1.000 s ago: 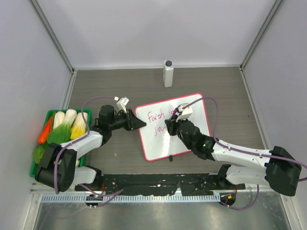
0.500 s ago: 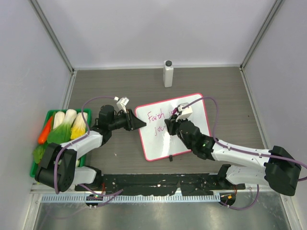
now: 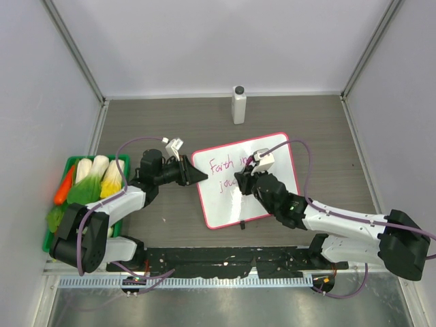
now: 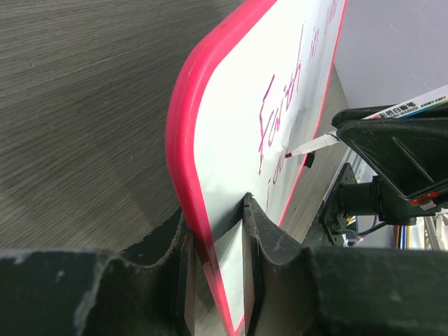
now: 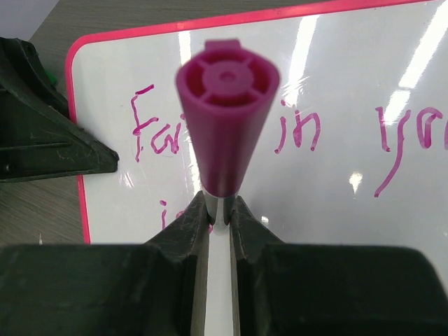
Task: Write a sentence on the whiteboard
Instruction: Write with the whiteboard marker on the whiteboard.
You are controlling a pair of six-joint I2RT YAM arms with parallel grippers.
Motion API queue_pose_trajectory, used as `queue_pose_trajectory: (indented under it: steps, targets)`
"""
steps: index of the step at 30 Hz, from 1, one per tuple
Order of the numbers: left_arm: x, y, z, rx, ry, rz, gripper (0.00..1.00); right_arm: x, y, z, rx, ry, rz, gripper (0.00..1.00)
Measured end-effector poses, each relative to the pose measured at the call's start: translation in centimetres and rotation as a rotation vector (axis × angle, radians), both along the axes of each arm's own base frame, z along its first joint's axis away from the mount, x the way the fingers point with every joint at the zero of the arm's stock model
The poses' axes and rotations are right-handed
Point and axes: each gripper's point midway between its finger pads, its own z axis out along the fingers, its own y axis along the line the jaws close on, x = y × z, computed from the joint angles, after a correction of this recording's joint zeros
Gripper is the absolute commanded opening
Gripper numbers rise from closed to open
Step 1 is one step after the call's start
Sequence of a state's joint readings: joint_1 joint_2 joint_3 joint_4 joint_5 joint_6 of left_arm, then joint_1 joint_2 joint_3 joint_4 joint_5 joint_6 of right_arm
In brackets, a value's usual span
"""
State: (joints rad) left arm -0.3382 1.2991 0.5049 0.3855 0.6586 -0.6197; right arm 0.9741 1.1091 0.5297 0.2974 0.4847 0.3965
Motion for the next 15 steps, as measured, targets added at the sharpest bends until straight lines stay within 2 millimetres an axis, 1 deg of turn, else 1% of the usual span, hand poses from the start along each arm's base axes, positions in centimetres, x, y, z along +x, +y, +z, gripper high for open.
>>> queue_pose_trajectory:
  steps: [6,15]
  targets:
    - [0.00,0.00,0.00,0.000,0.000,0.000,0.00,-0.31,-0.37,-0.26,-0.004,0.006,0.002,0.01]
    - [-0.01,-0.01,0.01,0.000,-0.001,-0.001,0.00,-0.38,-0.30,-0.15,-0.007,0.006,0.009,0.01]
